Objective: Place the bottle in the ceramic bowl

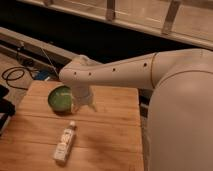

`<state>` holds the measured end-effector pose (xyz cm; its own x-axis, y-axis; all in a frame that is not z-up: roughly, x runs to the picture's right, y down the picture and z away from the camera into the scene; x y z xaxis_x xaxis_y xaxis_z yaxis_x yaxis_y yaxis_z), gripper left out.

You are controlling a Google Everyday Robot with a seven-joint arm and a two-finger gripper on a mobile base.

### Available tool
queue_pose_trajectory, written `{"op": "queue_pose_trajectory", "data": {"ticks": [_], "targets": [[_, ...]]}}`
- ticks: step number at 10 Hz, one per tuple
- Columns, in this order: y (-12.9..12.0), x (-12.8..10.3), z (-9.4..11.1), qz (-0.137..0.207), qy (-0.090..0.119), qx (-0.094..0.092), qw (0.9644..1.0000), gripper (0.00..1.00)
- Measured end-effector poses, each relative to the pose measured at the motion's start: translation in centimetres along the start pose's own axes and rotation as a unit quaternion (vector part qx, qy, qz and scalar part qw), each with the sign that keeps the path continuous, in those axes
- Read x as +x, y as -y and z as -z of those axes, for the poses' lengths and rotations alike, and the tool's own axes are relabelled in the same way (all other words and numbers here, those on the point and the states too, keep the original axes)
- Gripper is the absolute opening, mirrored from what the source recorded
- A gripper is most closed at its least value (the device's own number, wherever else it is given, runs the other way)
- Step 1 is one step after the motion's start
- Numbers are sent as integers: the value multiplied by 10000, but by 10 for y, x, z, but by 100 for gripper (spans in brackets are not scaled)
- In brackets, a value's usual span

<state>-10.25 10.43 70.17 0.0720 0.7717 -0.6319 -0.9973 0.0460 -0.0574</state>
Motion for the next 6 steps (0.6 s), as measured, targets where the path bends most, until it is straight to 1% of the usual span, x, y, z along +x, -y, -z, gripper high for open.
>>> {"op": "queue_pose_trajectory", "data": {"ticks": [5,6], "targets": [[-1,-1,0,16,-9,-7,10000,65],[-4,-2,3,189,-1,33,9998,65]]}}
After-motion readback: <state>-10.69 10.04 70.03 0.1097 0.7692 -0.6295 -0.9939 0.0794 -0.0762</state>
